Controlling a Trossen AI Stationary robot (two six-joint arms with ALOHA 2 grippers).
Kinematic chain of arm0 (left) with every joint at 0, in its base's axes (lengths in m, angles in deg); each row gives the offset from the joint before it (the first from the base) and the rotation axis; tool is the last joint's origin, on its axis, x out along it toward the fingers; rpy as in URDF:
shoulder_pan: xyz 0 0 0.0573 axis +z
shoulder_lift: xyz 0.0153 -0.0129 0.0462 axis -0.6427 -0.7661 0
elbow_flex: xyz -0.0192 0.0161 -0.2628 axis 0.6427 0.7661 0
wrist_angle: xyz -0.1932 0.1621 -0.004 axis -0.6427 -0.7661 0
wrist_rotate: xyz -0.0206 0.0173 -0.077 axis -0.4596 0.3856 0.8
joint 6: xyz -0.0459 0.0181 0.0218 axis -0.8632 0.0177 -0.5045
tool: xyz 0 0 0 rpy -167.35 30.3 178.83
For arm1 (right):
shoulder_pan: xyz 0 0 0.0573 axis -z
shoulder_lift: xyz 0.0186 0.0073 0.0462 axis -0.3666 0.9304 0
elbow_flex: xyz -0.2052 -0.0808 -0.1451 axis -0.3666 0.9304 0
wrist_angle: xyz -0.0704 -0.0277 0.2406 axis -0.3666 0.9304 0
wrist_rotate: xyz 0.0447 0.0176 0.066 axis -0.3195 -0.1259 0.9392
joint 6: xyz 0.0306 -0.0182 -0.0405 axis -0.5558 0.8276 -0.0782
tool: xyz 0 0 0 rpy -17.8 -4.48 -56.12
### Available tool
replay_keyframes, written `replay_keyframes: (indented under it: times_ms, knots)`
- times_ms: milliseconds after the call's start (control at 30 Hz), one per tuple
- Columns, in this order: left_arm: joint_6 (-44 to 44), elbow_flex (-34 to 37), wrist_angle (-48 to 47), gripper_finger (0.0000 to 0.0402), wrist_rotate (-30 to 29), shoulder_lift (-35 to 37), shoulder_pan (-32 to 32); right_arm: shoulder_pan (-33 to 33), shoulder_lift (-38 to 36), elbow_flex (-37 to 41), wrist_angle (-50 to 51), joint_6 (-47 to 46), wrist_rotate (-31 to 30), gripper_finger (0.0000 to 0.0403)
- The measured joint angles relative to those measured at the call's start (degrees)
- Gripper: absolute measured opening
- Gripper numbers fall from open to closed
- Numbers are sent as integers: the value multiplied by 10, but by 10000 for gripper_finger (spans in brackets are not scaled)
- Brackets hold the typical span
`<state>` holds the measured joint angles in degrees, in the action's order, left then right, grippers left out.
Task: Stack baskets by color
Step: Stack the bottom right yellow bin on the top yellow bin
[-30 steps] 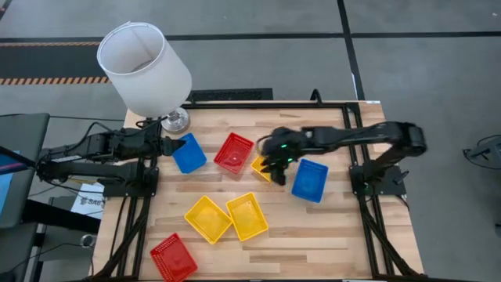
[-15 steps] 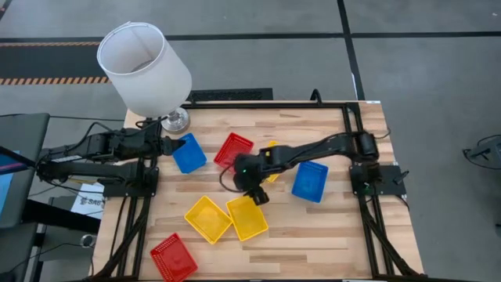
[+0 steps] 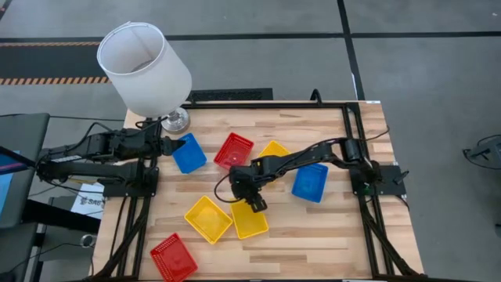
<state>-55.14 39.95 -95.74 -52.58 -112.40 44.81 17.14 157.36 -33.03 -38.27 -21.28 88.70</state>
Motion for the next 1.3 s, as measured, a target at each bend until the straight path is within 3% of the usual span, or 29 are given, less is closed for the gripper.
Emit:
replay_keyframes:
  times_ms: [233, 367, 500, 667, 733, 833, 900, 1033, 1167, 1300]
  knots:
    - [-8, 0, 0, 233, 0, 0, 0, 0, -2, -10, 44, -61, 2, 20]
    - [-12, 0, 0, 233, 0, 0, 0, 6, -18, -16, 83, -72, 4, 11]
    - [-12, 0, 0, 233, 0, 0, 0, 30, -80, -17, 105, -87, 17, 10]
    - [-12, 0, 0, 233, 0, 0, 0, 78, -189, -17, 144, -195, 14, 7]
    - [-12, 0, 0, 233, 0, 0, 0, 93, -233, -18, 172, -266, -15, 12]
    - [-12, 0, 0, 233, 0, 0, 0, 104, -285, -18, 242, -381, -135, 15]
    - [-16, 0, 0, 233, 0, 0, 0, 114, -303, -12, 287, -398, -176, 10]
    - [-25, 0, 0, 233, 0, 0, 0, 157, -349, 83, 246, -420, -162, 6]
    - [-21, 0, 0, 233, -6, 0, 0, 213, -420, 232, 133, -436, -136, 17]
    - [-25, 0, 0, 233, -25, 0, 0, 257, -462, 323, 16, -417, -86, 12]
